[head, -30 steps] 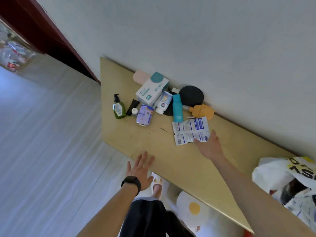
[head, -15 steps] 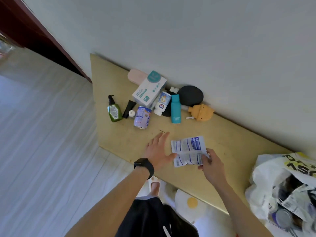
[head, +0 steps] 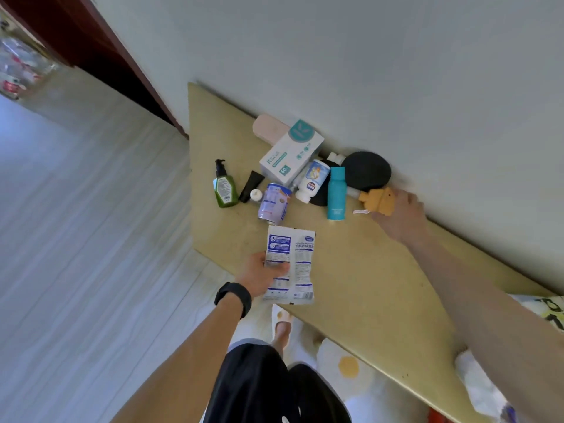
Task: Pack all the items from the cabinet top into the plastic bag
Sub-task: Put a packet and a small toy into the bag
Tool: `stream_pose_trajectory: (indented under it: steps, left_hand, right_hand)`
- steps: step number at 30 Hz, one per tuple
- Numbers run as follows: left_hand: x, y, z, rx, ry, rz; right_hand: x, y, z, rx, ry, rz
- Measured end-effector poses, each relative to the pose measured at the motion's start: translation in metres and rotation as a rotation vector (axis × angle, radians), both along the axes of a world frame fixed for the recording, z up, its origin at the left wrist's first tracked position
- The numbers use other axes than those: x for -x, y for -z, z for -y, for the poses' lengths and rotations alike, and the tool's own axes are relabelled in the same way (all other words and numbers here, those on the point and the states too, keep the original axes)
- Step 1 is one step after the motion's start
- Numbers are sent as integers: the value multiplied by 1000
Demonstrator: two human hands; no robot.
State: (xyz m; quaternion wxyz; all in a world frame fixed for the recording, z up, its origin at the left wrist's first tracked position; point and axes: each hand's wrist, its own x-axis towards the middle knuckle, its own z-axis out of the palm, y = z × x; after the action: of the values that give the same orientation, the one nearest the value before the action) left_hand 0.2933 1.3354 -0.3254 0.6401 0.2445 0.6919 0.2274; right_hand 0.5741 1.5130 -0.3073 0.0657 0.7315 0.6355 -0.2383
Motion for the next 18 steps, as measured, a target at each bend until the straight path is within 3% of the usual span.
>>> stream_pose_trajectory:
  steps: [7, 14, 18]
  left_hand:
    - [30, -7, 34, 71, -174, 25]
    - [0, -18, 41, 60, -160, 34]
    - [-38, -29, 34, 43, -66, 44]
  right_hand:
    - [12, 23, -8, 37, -116, 249]
    - [-26, 16, 55, 219, 43, 101]
    - [-61, -7, 114, 223, 126, 20]
